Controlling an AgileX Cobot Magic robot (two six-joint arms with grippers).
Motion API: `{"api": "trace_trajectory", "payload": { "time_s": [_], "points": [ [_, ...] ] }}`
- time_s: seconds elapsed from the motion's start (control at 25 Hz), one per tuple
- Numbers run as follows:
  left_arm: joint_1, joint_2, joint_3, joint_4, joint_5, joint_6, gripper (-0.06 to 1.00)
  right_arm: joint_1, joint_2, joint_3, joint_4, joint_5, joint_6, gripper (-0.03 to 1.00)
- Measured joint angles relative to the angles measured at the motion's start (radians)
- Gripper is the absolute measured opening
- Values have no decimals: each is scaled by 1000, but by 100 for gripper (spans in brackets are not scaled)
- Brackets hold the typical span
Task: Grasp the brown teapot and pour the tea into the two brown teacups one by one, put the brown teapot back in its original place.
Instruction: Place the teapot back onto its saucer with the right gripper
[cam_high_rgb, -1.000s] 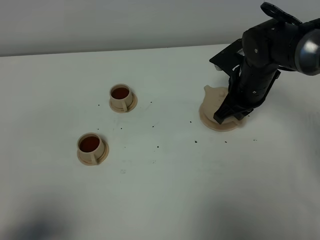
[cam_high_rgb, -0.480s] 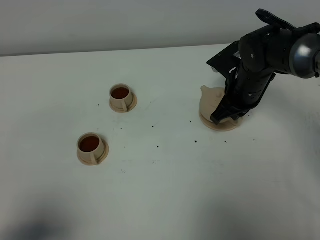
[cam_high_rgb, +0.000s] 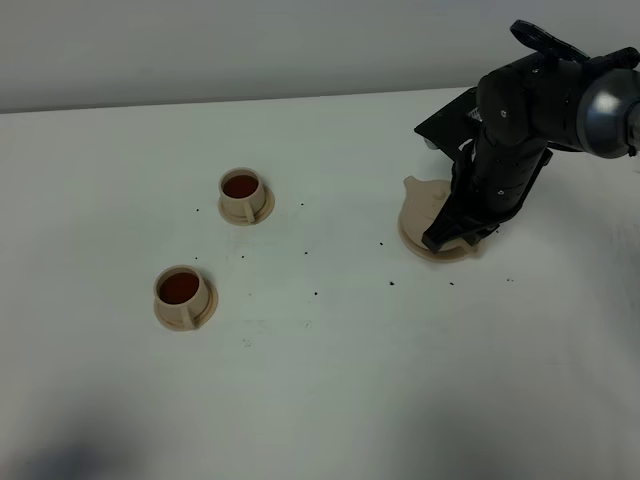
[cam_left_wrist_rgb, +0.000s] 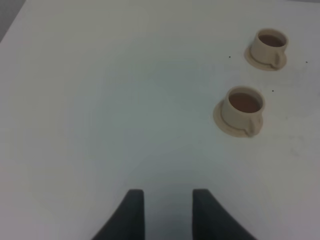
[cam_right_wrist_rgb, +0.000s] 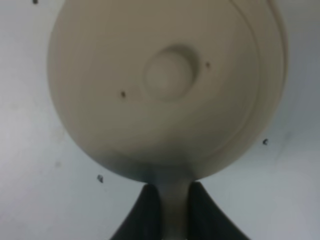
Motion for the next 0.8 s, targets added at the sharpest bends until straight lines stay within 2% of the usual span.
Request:
{"api": "trace_trajectory", "payload": {
  "time_s": [0.48,0.8],
  "points": [
    [0,0,0,0,0,0,28,-1,16,0,-5,2,61,16],
    [0,0,0,0,0,0,28,-1,2,0,-1,33,91,43]
  ]
}}
